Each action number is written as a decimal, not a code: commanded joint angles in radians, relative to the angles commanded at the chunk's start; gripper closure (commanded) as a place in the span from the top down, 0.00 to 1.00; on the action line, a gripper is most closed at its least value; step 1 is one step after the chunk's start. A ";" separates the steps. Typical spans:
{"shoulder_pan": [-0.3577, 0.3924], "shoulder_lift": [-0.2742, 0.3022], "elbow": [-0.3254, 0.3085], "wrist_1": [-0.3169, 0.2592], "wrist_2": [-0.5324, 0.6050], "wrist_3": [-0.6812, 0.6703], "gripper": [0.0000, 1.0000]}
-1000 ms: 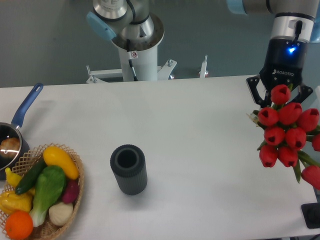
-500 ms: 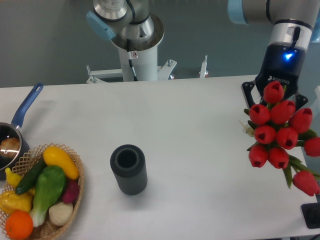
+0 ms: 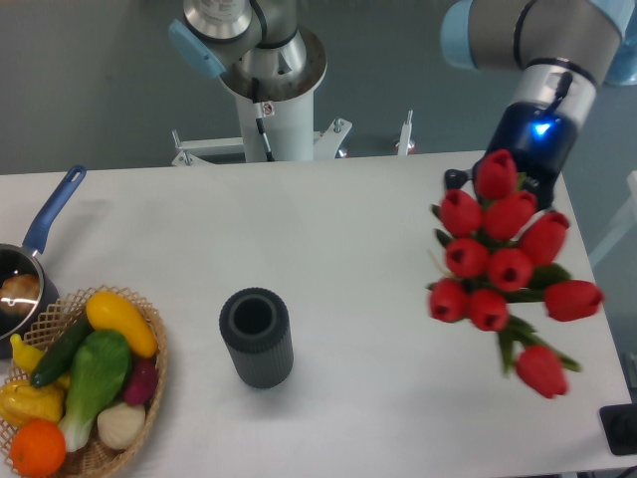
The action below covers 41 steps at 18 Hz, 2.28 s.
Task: Insert the flowers into the vase
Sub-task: 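Carry the tulip bunch over toward the black vase, then lower the tulip stems into the black vase opening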
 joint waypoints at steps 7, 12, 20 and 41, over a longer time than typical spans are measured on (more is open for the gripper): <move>-0.026 0.009 -0.129 0.000 -0.118 0.103 0.20; -0.032 0.012 -0.144 0.000 -0.229 0.121 0.20; -0.081 0.011 -0.218 0.000 -0.229 0.267 0.20; -0.146 0.018 -0.344 0.000 -0.304 0.452 0.20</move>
